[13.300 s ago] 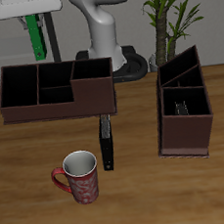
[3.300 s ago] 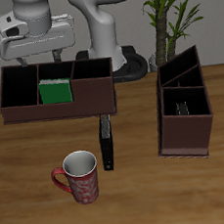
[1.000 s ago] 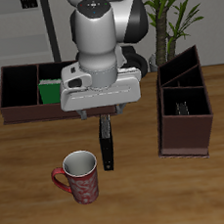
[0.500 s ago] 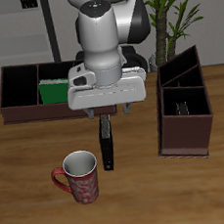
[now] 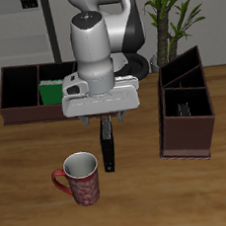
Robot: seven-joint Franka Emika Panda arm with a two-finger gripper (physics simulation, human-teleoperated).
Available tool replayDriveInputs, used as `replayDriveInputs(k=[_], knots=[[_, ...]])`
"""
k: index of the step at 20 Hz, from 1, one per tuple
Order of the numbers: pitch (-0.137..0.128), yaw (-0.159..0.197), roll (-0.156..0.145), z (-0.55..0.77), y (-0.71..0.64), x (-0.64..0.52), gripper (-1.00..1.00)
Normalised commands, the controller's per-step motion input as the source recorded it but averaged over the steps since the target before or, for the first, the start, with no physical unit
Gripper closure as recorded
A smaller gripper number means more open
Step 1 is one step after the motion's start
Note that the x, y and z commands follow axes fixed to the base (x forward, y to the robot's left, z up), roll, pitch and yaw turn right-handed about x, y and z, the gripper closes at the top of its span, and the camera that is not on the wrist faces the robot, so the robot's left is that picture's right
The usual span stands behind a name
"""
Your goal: Place the yellow book into the left desk caddy's right compartment and place the green book into the back desk caddy's front compartment and place the black book into the back desk caddy's back compartment
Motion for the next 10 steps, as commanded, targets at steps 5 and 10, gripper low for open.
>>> replayDriveInputs(k=[5, 10], knots=[[-0.015, 0.015, 0.002, -0.15, 0.03, -0.06, -1.00], [0.012, -0.012, -0.010, -0.13, -0.03, 0.04, -1.00]])
